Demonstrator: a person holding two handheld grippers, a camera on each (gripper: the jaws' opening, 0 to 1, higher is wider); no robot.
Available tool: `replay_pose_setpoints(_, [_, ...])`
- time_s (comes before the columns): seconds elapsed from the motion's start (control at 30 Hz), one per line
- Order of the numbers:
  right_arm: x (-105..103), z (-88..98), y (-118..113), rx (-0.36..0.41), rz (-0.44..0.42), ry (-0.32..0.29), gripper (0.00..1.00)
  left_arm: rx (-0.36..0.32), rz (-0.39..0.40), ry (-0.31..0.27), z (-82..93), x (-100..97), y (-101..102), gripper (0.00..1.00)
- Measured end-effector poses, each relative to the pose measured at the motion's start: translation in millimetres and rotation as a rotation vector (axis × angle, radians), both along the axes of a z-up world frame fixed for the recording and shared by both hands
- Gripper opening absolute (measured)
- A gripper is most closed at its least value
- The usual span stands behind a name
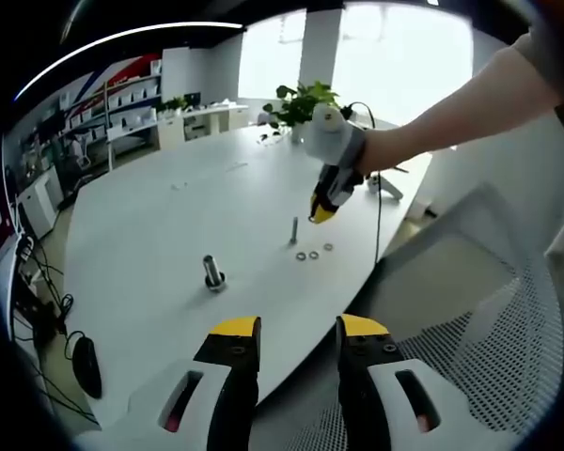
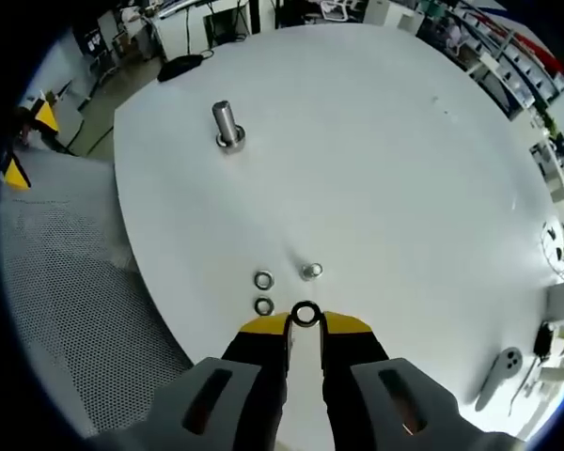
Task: Place the washer onto the threaded stud by aligning its center hole with the stud, sliding it down to the base, and recovering from edge contact or off-axis alignment until the washer reaches the visible bottom stop.
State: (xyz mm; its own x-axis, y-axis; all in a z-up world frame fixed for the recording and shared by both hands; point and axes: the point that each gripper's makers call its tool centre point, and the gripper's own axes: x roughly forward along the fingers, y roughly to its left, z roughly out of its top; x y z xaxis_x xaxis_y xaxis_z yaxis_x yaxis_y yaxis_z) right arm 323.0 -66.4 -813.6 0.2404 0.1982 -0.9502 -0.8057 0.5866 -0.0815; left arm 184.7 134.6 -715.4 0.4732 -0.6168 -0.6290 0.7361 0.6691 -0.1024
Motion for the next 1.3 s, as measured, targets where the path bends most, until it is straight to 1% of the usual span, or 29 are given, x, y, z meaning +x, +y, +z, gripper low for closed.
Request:
replay_pose_setpoints(0.07, [1,1.6,4,0.004,0.010,-0.008,0.14,0.003,0.000,-0.001,0.0,0.1,0,0.30])
replay_pose_setpoints(0.17, [6,4.0,11,0.001,0.038,-0.044,0.14,0.001,0.004,-0.005,1.0,1.2,0,0.30])
replay_pose_setpoints(0.23, [11,2.9,12,-0.023,0.070,-0.070,0.14,0.004,0.001,-0.005,0.7,0.5,0,0.30])
replay_pose_setpoints(0.3, [11,3.7,16,-0.021,0.073,-0.077,0.14,0.006,-0.003,-0.002,-0.1,-0.2,0,0.30])
replay_pose_setpoints(0.37, [15,4.5,17,-0.022,0.083,-0.097,0.14,0.006,-0.004,-0.002,-0.1,-0.1,0,0.30])
replay_pose_setpoints(0.5, [17,1.5,16,-0.030,0.086,-0.084,0.14,0.005,-0.004,0.000,-0.2,-0.1,0,0.30])
replay_pose_setpoints(0.63, [18,-0.4,16,-0.025,0.072,-0.073,0.14,0.002,-0.003,-0.001,-0.1,-0.1,0,0.30])
replay_pose_setpoints(0.77, [20,-4.0,16,-0.043,0.085,-0.076,0.14,0.001,-0.003,0.000,-0.1,0.0,0,0.30])
replay_pose_setpoints(0.83, [18,-6.9,17,-0.046,0.082,-0.060,0.14,-0.001,-0.004,0.001,0.0,-0.2,0,0.30])
replay_pose_setpoints(1.0, [18,-9.2,18,-0.056,0.095,-0.053,0.14,-0.003,-0.007,0.004,-0.1,-0.2,-1,0.30])
replay_pose_setpoints(1.3, [17,-16.6,15,-0.063,0.069,-0.028,0.14,-0.007,-0.010,0.007,-0.4,-0.6,-2,0.30])
